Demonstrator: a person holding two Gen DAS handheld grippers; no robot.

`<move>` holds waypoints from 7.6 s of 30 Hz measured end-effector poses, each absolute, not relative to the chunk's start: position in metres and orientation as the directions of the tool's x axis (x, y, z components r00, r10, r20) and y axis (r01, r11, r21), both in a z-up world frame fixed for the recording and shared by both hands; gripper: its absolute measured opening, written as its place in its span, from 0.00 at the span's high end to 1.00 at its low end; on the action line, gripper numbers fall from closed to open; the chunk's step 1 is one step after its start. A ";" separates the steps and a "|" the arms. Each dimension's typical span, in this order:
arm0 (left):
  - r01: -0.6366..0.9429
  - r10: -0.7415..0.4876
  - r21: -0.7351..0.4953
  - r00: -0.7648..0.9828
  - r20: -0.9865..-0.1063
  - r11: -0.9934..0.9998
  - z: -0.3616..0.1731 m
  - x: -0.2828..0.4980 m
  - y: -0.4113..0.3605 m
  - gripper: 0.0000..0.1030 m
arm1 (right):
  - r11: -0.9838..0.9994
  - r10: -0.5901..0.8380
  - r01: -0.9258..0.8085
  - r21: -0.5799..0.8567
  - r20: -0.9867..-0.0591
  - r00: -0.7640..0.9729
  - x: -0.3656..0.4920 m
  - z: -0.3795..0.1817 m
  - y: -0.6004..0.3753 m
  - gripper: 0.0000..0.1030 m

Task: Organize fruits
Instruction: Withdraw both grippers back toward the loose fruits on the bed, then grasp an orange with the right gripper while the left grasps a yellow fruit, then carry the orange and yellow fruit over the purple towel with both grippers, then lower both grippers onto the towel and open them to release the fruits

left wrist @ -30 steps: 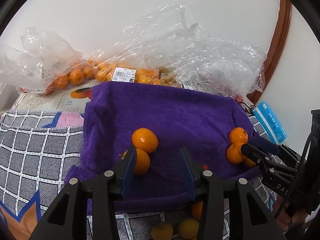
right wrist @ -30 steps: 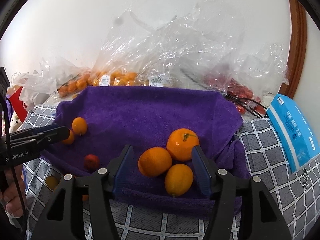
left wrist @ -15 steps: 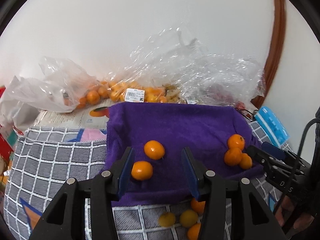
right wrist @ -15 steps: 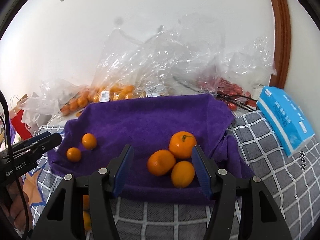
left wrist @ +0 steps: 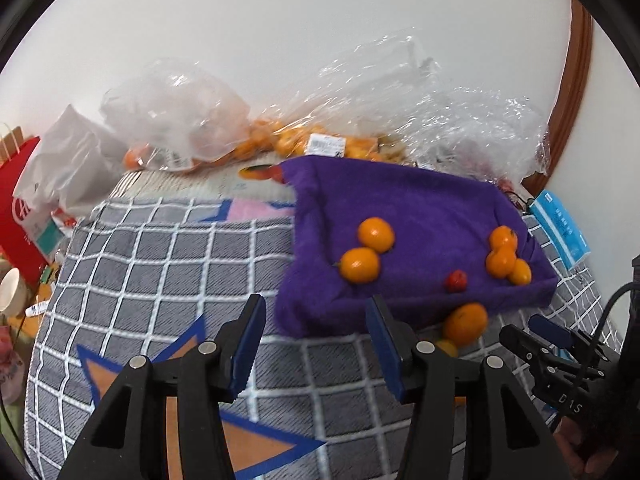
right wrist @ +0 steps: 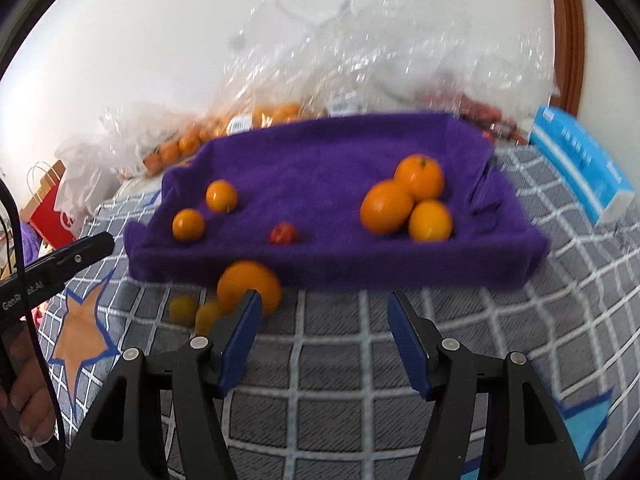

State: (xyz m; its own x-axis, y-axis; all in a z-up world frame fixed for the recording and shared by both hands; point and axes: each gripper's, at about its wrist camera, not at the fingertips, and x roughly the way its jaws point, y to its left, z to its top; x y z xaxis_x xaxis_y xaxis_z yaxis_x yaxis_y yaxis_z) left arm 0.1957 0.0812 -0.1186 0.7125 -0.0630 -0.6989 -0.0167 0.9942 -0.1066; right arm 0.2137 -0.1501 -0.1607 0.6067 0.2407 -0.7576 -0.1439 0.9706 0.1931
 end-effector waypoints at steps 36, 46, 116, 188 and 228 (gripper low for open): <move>-0.041 -0.111 -0.182 0.657 -0.746 0.983 -0.147 0.185 0.114 0.51 | 0.957 0.269 -0.248 0.149 -0.774 0.573 0.213 -0.169 -0.088 0.37; -0.077 -0.111 -0.207 0.639 -0.761 0.975 -0.153 0.190 0.125 0.51 | 0.952 0.264 -0.285 0.111 -0.771 0.580 0.207 -0.168 -0.082 0.65; 0.054 -0.128 -0.123 0.642 -0.756 0.991 -0.175 0.208 0.029 0.77 | 0.976 0.205 -0.185 0.113 -0.759 0.619 0.189 -0.182 -0.218 0.67; -0.036 -0.052 -0.139 0.812 -0.581 0.990 -0.105 0.250 0.043 0.77 | 0.964 0.267 -0.220 0.152 -0.589 0.763 0.287 -0.110 -0.171 0.67; -0.033 -0.069 -0.150 0.779 -0.623 0.988 -0.133 0.263 0.045 0.77 | 0.975 0.222 -0.177 0.134 -0.601 0.768 0.293 -0.128 -0.190 0.67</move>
